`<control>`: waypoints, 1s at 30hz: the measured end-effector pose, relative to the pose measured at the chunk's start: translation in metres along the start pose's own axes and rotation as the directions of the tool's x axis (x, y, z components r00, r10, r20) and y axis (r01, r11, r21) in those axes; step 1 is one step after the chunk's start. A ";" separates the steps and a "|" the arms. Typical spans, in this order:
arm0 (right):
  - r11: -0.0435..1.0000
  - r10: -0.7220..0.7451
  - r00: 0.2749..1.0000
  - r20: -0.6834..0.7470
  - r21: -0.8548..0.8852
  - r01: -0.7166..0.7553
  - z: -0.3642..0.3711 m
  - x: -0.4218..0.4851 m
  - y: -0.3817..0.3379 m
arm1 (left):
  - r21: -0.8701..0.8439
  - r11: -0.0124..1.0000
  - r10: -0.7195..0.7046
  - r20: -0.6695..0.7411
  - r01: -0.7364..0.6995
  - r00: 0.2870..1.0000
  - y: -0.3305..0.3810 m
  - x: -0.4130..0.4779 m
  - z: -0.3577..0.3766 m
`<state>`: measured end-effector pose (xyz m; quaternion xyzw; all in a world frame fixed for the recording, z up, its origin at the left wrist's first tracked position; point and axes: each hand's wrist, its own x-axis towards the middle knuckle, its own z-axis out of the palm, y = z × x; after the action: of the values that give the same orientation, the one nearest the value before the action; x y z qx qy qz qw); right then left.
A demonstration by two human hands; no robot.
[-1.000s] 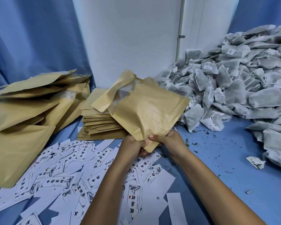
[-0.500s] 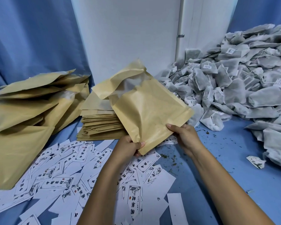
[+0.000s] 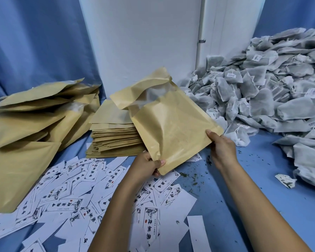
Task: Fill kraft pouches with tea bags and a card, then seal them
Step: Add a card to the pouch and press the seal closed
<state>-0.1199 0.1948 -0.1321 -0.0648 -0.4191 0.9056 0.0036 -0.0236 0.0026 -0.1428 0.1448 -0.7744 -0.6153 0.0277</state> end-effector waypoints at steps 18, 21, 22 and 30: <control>0.950 0.207 0.916 0.343 -0.292 -0.106 0.000 0.000 0.011 | -0.105 0.990 0.093 0.034 -0.089 0.995 0.003 -0.007 0.013; 0.937 0.238 0.900 0.366 -0.329 -0.114 -0.010 0.004 0.001 | -0.721 0.691 0.005 -0.065 -0.050 0.998 0.010 -0.001 -0.005; 0.928 0.264 0.889 0.374 -0.351 -0.128 -0.013 0.004 -0.001 | -0.821 0.566 -0.023 -0.105 -0.074 0.994 0.012 0.001 -0.014; 0.919 0.232 0.898 0.374 -0.388 -0.075 -0.009 0.000 0.001 | -0.838 0.528 -0.256 -0.314 -0.140 0.914 0.009 0.004 -0.030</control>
<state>-0.1188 0.2012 -0.1390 0.0952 -0.5641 0.8025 -0.1697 -0.0224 -0.0247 -0.1278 0.2615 -0.3492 -0.8697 0.2309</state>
